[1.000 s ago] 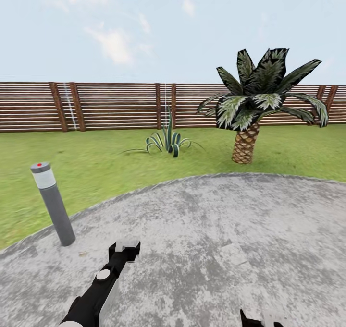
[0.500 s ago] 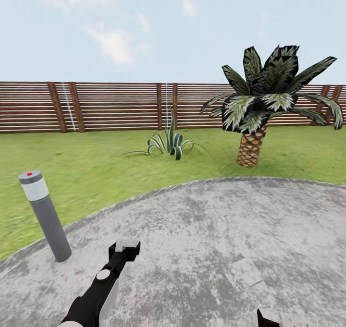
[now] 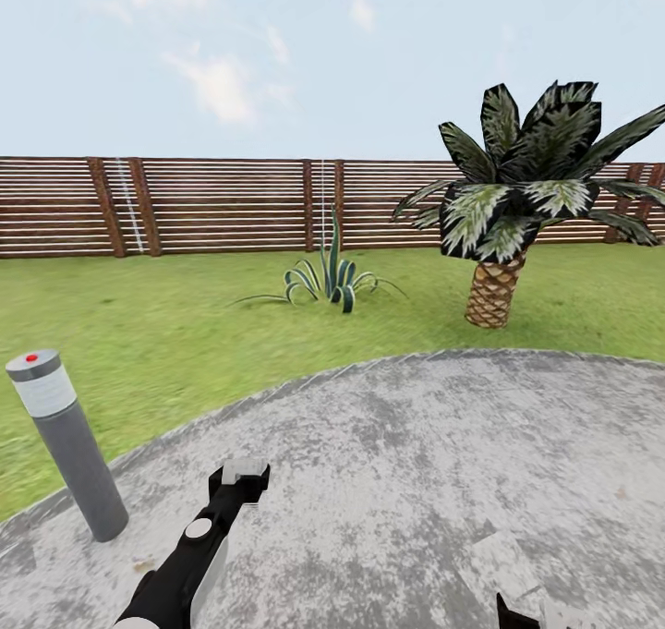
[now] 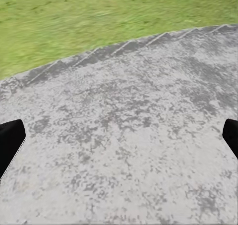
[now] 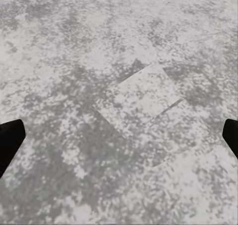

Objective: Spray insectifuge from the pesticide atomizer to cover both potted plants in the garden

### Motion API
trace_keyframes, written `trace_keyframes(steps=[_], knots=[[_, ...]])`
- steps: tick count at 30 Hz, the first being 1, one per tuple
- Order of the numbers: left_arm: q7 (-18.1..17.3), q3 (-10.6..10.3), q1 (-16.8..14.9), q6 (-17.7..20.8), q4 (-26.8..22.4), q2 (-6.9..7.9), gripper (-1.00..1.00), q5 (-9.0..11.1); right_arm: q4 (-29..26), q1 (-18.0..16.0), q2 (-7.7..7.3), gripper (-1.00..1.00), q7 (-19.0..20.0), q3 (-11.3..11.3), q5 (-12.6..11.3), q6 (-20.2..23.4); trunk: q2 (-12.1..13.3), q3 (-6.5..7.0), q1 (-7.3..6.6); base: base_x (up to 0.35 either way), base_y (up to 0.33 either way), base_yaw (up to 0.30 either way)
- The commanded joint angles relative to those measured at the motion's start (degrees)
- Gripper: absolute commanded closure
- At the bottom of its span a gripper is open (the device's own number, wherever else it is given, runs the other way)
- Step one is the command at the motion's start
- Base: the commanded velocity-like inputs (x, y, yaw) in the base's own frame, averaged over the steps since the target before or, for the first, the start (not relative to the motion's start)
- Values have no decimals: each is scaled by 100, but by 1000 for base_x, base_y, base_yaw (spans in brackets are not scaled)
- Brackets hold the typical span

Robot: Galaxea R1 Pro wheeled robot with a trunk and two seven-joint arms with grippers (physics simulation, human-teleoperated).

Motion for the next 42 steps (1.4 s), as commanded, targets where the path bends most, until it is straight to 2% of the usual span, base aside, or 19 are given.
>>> trace_keyframes(steps=[1,15,19,23,42], knots=[[-1,12,-3,-20,4,-3,-100,-31,0,0,1,-100,3,-4,-1,-16,-2,-6,2,336,120,0],[-1,12,-3,-21,1,-3,-100,-31,-17,0,1,-100,-3,-16,-13,-23,-2,-6,2,336,120,0],[-1,12,-3,-21,-1,-3,-100,-31,-442,2,15,-100,-55,-41,-4,-32,-2,-6,2,336,120,0],[-1,12,-3,-18,-2,-3,-100,-31,-597,2,4,-100,-64,-62,-30,-27,-2,-6,2,336,120,0],[-1,12,-3,-16,-1,-3,-100,-31,-632,1,1,-100,-26,-59,-55,-22,-2,-6,2,337,55,0]])
